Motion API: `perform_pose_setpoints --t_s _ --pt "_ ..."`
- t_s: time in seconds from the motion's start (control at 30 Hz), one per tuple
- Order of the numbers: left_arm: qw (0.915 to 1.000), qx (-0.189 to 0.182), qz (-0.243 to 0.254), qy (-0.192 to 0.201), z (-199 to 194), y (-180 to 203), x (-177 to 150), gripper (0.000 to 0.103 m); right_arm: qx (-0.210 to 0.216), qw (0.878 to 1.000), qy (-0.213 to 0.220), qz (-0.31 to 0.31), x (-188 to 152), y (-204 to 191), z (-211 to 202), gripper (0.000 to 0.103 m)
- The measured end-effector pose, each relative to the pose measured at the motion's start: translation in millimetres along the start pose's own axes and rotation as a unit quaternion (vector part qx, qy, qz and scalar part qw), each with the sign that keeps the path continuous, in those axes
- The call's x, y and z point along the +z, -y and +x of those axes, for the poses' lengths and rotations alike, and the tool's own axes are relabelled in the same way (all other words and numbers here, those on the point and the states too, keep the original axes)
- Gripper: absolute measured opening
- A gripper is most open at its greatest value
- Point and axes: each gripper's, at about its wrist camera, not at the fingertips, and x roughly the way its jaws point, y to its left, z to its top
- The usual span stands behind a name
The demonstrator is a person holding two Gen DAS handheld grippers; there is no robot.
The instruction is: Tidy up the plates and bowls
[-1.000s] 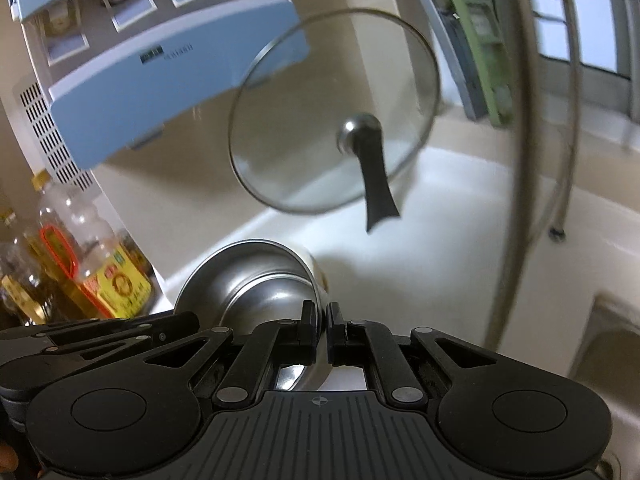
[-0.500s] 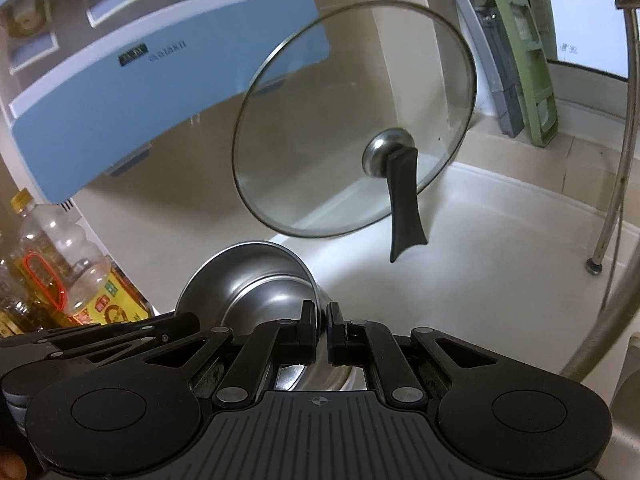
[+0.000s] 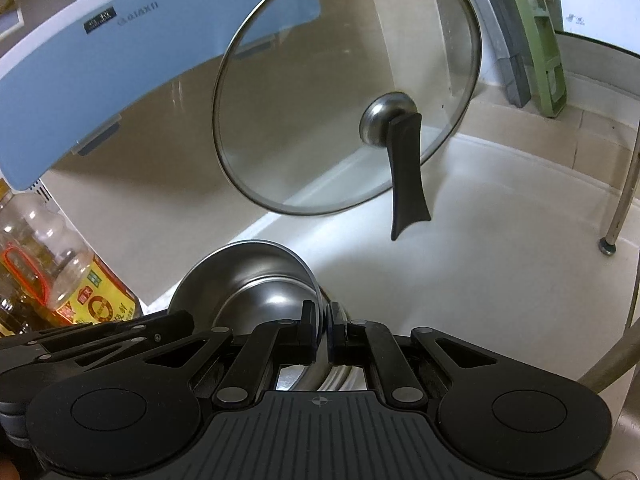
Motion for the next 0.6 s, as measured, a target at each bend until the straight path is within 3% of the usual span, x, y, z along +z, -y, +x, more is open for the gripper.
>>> perform_pose_setpoints --t_s 0.6 --pt "0.9997 0.000 -0.007 -0.023 15 -1 -3 0.003 -0.012 1.000 -0.027 0.002 -1 1 15 0.005"
